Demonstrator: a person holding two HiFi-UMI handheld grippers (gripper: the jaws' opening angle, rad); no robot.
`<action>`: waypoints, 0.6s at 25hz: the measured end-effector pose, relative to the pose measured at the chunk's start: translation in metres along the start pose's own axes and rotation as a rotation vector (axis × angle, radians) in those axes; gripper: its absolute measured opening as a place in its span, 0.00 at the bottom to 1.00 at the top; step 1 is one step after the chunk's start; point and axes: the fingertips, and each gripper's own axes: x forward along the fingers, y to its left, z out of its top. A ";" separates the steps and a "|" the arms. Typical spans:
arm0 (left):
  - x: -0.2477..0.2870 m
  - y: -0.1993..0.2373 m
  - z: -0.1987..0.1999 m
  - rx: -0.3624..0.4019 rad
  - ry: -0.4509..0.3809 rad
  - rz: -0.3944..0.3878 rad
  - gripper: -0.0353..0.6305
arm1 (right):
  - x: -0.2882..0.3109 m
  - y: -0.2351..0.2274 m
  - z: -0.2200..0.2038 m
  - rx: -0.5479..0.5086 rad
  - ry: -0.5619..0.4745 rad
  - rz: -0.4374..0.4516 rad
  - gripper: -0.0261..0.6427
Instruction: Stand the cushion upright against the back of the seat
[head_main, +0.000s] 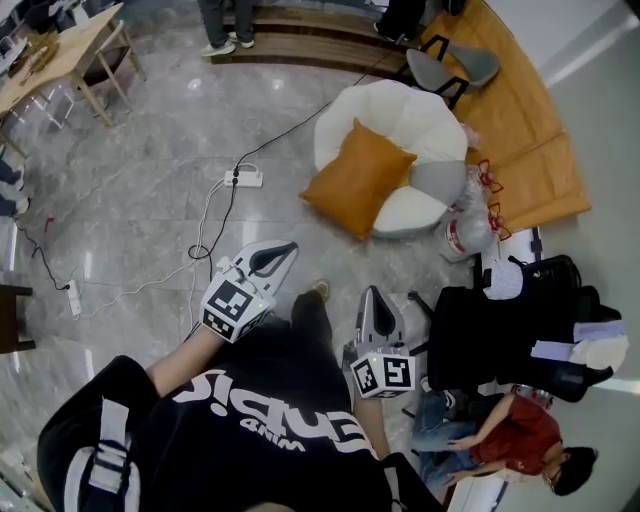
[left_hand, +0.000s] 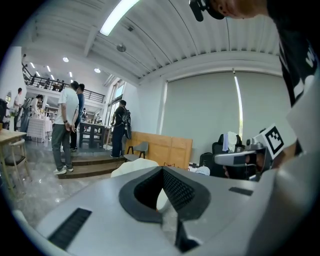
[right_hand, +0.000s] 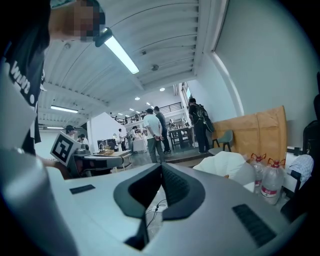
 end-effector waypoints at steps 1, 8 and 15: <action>0.002 0.001 -0.002 -0.002 0.003 -0.002 0.06 | 0.002 -0.002 -0.001 0.003 0.001 -0.003 0.07; 0.013 0.014 0.002 -0.006 0.008 0.007 0.06 | 0.021 -0.011 0.004 0.003 0.000 0.003 0.07; 0.040 0.019 -0.004 -0.002 0.020 0.008 0.06 | 0.033 -0.034 0.000 0.031 0.014 -0.007 0.07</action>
